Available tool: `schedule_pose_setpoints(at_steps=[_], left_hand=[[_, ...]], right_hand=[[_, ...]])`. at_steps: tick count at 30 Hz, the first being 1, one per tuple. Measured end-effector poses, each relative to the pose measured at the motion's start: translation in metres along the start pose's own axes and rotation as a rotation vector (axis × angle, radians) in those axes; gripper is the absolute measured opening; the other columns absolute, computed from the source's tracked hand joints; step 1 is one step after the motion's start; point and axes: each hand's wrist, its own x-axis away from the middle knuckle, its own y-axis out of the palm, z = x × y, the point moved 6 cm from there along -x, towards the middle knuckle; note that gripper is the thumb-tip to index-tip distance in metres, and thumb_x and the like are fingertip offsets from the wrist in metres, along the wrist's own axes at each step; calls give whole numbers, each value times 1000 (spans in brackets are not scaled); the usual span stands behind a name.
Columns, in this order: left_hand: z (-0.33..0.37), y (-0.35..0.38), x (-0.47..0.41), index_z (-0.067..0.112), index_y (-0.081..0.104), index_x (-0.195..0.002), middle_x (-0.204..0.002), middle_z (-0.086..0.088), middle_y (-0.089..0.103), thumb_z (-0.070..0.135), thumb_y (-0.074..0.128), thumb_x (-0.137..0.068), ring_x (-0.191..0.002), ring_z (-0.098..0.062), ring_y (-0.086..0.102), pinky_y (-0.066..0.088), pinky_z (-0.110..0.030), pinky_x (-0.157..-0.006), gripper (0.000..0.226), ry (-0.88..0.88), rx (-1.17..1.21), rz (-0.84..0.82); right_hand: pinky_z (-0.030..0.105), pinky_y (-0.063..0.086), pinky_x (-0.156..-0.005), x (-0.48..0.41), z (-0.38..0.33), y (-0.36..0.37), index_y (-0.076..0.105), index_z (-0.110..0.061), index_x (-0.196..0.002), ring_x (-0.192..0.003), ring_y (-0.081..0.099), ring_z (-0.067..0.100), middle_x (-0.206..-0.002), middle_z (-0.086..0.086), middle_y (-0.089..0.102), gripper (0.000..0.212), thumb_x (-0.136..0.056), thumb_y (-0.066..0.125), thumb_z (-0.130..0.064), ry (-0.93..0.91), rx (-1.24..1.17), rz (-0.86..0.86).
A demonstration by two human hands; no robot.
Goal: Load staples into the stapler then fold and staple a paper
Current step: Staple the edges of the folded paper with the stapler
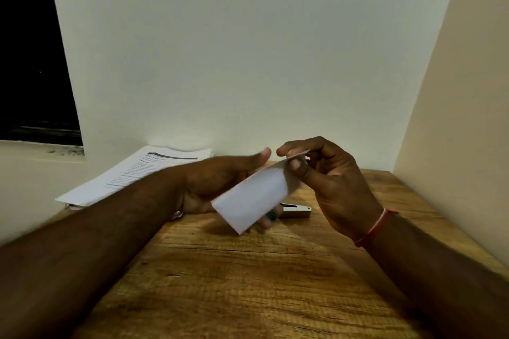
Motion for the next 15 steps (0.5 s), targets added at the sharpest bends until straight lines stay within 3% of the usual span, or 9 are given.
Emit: schedule_pose_setpoints(at_steps=[3, 5, 7, 11, 15], left_hand=[[-6, -5, -1, -2, 57, -154, -122, -22, 74, 40, 70, -105, -90, -27, 76, 66, -40, -83, 66, -24, 7, -32], [-2, -16, -1, -3, 62, -152, -107, -13, 75, 35, 86, -93, -79, -18, 73, 64, -34, -75, 75, 49, -21, 8], [1, -27, -1, -4, 67, -147, -102, -11, 76, 30, 89, -90, -78, -16, 76, 64, -31, -73, 69, 113, -25, 61], [4, -58, 1, 0, 78, -133, -120, -22, 82, 18, 87, -93, -95, -27, 84, 69, -34, -78, 44, 181, 12, 277], [7, -85, 4, 6, 80, -130, -128, -22, 82, 27, 95, -82, -105, -33, 84, 70, -41, -85, 54, 265, -45, 494]], right_hand=[[74, 47, -112, -2, 3, -6, 79, -20, -104, -128, 72, 29, -122, 9, 82, 11, -94, 80, -15, -20, 61, 19], [76, 46, -111, -2, 6, -13, 81, -27, -104, -129, 72, 28, -123, 5, 82, 14, -94, 81, -17, -16, 105, 35], [74, 49, -109, -3, 8, -18, 82, -30, -106, -127, 73, 26, -122, 0, 83, 14, -95, 84, -20, -23, 168, 55], [53, 58, -104, -5, 19, -23, 80, -37, -114, -124, 73, 11, -119, -15, 82, 28, -91, 91, -25, 33, 320, 129], [24, 58, -90, -4, 40, -31, 75, -43, -123, -117, 71, -3, -116, -23, 79, 41, -87, 93, -34, 245, 405, 79]])
